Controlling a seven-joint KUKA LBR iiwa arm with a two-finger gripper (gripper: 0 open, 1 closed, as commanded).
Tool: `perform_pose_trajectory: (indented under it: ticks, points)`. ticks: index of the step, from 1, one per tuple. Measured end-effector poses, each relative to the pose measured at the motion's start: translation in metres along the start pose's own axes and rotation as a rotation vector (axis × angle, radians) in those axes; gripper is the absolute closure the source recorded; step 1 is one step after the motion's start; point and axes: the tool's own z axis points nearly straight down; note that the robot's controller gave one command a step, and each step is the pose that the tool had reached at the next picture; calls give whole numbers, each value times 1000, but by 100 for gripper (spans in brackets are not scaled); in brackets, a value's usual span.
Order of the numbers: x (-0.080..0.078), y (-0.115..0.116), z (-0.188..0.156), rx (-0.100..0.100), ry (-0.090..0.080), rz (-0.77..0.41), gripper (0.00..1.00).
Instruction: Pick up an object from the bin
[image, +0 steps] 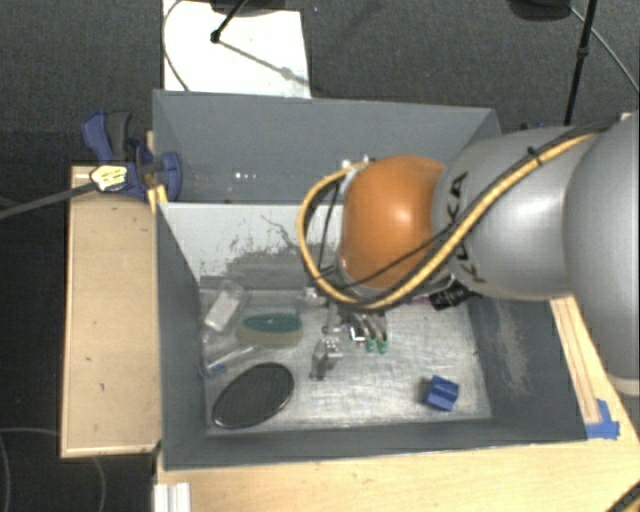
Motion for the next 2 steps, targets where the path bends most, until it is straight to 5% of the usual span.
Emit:
perform_pose_trajectory:
  ticks: [1,2]
  points:
    - [-41,44,77,0,0,27,0]
    - [-42,43,72,-1,-5,34,100]
